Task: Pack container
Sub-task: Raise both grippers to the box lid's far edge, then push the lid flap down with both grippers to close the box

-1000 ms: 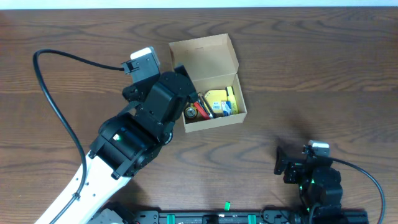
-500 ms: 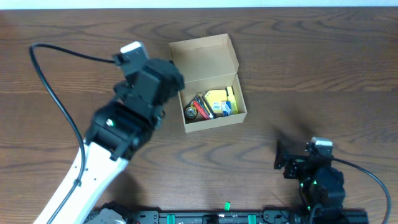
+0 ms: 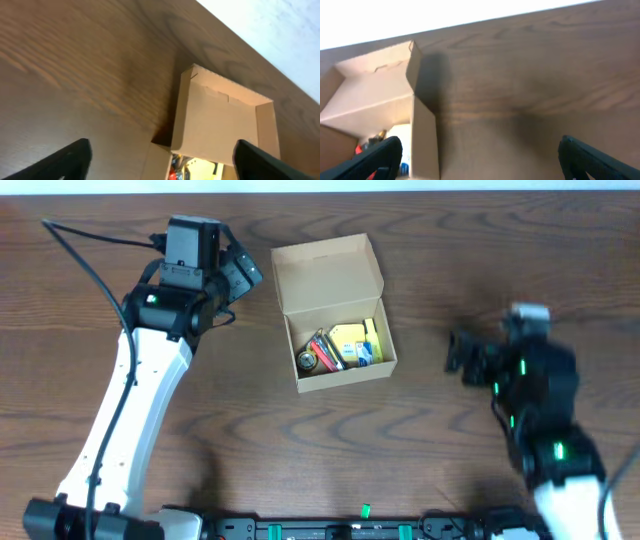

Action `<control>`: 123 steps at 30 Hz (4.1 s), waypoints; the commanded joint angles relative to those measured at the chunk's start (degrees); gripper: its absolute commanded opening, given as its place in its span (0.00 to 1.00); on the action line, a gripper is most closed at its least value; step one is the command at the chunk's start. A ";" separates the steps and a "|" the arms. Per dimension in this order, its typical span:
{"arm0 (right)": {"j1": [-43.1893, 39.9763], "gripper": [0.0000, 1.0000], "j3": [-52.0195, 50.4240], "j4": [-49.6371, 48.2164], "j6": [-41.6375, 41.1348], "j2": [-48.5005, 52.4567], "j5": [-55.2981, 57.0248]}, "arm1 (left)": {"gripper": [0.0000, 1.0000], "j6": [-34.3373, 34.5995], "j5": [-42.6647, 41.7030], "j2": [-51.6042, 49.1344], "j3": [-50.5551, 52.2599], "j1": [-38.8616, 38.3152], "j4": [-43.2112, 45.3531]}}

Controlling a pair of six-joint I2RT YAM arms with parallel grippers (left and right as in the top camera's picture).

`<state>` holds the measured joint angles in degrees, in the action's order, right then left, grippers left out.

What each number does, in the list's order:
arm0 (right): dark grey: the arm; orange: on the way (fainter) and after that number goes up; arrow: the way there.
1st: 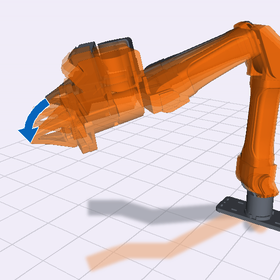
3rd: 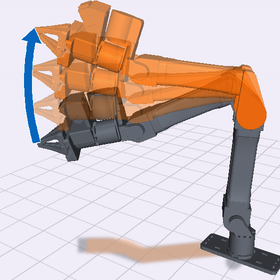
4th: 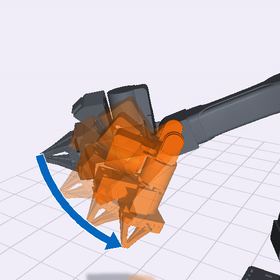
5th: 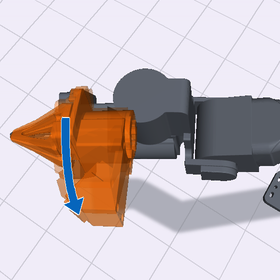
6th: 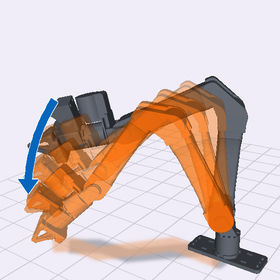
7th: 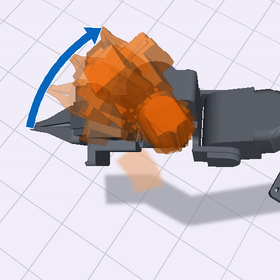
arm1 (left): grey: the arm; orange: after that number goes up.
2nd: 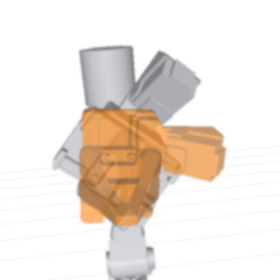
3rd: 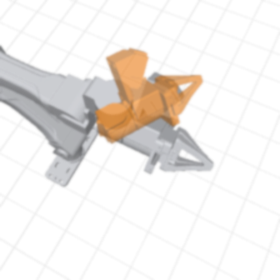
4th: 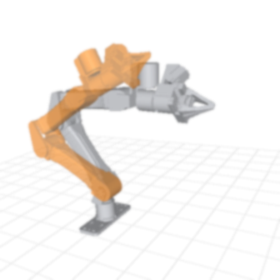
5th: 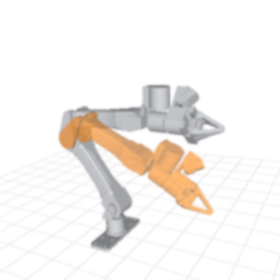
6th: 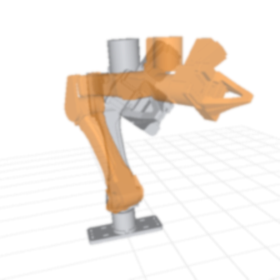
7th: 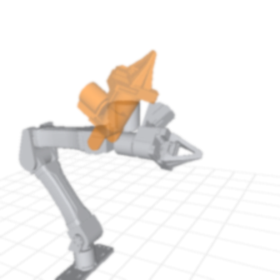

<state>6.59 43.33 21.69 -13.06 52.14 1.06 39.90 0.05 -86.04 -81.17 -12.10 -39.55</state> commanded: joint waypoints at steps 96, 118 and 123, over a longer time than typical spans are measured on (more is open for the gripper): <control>0.20 0.01 42.18 -28.76 -22.95 78.64 -58.18 | 0.06 26.29 -52.98 -35.67 -1.77 8.35 35.39; 0.24 0.01 42.18 -13.94 -7.48 67.14 -58.73 | 0.05 16.76 -67.25 -35.67 -7.93 8.39 35.06; 0.26 0.01 42.18 -6.01 -1.09 64.24 -58.80 | 0.06 13.40 -71.60 -35.67 -7.93 8.44 35.10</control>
<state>6.13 84.66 13.63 -20.25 119.33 -56.71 56.88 -67.33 -121.10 -88.01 -3.75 -4.45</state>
